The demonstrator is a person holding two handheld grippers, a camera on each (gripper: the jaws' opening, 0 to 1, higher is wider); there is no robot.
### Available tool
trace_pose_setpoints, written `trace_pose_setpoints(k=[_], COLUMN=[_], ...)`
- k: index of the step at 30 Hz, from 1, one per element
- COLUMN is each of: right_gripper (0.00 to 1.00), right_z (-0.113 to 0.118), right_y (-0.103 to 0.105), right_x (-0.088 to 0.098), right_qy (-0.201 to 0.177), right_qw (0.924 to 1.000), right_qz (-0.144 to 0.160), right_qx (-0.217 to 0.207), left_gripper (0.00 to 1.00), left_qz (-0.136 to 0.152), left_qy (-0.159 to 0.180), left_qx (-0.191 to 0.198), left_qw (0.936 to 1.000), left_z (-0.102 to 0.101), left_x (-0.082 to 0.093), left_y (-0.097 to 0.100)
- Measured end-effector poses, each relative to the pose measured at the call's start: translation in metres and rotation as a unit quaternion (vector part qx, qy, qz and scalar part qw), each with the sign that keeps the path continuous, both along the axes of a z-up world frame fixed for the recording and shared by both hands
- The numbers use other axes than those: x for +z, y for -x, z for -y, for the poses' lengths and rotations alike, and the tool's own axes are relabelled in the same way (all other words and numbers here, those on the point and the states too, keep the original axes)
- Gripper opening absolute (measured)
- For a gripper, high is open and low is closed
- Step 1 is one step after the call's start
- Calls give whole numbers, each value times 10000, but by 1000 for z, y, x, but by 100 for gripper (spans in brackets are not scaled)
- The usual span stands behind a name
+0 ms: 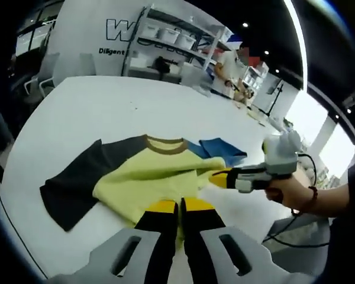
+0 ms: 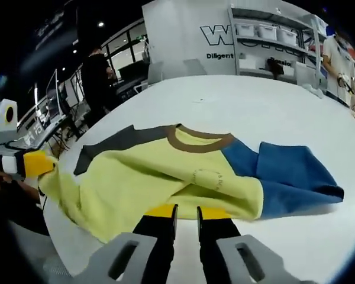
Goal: Fold the garment on the visible template until the final outline fits inside the template.
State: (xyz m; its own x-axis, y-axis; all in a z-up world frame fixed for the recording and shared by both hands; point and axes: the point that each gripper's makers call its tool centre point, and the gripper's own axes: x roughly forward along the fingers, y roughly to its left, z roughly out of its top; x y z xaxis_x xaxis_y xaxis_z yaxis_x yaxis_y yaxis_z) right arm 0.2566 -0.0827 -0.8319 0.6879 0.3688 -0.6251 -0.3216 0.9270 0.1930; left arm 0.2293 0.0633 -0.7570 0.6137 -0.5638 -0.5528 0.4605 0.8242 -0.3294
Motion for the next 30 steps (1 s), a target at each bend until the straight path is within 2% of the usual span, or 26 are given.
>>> trace_pose_setpoints(k=[2, 5, 8, 10, 12, 14, 17, 22, 25, 30], right_gripper=[12, 15, 15, 15, 15, 15, 18, 21, 20, 22], right_z=[-6, -14, -44, -58, -68, -90, -113, -142, -151, -162], right_y=[4, 9, 26, 32, 37, 46, 56, 65, 63, 61], right_x=[5, 10, 24, 28, 30, 34, 35, 26, 19, -4], right_qy=[-83, -184, -469, -497, -560, -598, -826, -876, -904, -971], right_qw=[9999, 9997, 9976, 9959, 9949, 9914, 9865, 9806, 9792, 9775], right_qz=[64, 92, 206, 273, 278, 371, 325, 214, 167, -237], right_qx=[48, 98, 476, 702, 794, 1101, 1377, 1739, 1811, 1856], left_gripper=[0, 0, 0, 0, 0, 0, 0, 0, 0, 0], left_qz=[134, 182, 287, 356, 344, 370, 399, 517, 516, 533], left_qy=[-121, -138, -175, -151, -167, -158, -117, 2, 116, 374], left_qx=[114, 151, 332, 482, 522, 692, 827, 911, 964, 924], left_qw=[9998, 9996, 9989, 9981, 9979, 9968, 9957, 9945, 9939, 9936], left_z=[-5, -7, -13, -16, -18, -22, -25, -24, -22, -16], left_x=[-1, -2, -1, 0, 0, -1, 0, 6, 10, 18], left_y=[-10, -17, -31, -39, -42, -49, -56, -60, -61, -59])
